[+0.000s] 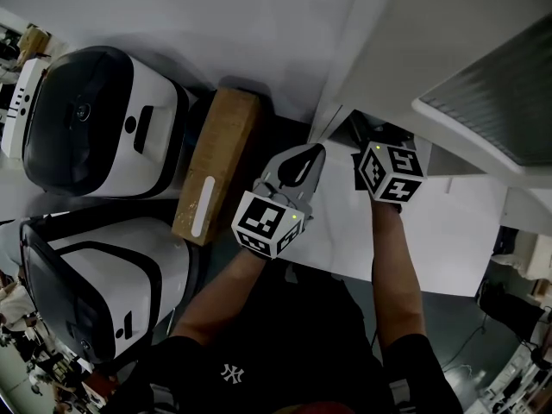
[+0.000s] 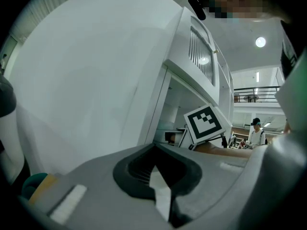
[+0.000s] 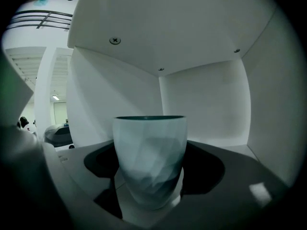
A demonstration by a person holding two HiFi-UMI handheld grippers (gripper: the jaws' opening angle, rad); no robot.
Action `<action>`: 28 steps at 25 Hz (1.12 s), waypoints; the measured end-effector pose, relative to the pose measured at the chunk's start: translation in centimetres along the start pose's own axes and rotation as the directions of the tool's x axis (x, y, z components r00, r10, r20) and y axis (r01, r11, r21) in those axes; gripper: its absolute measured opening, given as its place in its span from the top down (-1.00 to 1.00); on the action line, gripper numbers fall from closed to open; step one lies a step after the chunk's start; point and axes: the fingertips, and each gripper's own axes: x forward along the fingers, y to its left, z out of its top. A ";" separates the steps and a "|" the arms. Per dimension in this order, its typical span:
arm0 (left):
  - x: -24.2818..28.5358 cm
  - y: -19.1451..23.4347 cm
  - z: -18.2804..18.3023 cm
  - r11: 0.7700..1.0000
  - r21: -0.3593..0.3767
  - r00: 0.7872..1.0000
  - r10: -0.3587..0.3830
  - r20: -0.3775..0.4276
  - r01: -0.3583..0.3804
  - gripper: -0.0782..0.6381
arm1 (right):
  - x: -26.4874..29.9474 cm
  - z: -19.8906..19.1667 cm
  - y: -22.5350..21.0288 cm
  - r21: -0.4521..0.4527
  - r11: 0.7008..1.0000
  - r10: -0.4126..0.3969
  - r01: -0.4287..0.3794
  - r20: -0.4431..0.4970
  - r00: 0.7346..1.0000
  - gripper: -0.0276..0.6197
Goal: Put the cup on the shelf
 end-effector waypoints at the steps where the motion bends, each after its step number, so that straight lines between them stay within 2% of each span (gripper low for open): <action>1: 0.0 0.0 0.0 1.000 -0.001 1.000 -0.001 0.000 0.001 0.78 | 0.0 0.0 0.0 -0.001 1.000 0.001 -0.001 0.003 1.000 -0.30; 8: 0.1 -0.3 0.1 1.000 -0.002 1.000 -0.013 -0.002 0.013 0.78 | -0.9 -0.3 0.6 -0.053 0.998 0.019 -0.019 0.012 1.000 -0.34; 15: 0.1 -0.5 0.1 1.000 0.001 1.000 -0.019 -0.003 0.019 0.78 | -1.3 -1.4 0.8 -0.085 0.996 0.030 -0.032 -0.019 0.999 -0.31; 22: -0.1 -0.6 0.3 1.000 -0.010 1.000 -0.017 -0.003 0.017 0.78 | -2.2 -1.8 1.0 -0.067 0.997 0.036 -0.038 -0.030 0.999 -0.36; 28: -0.2 -0.9 0.1 0.999 -0.030 1.000 -0.018 -0.015 0.017 0.78 | -4.1 -2.3 1.2 -0.018 0.999 0.045 -0.046 -0.028 0.999 -0.36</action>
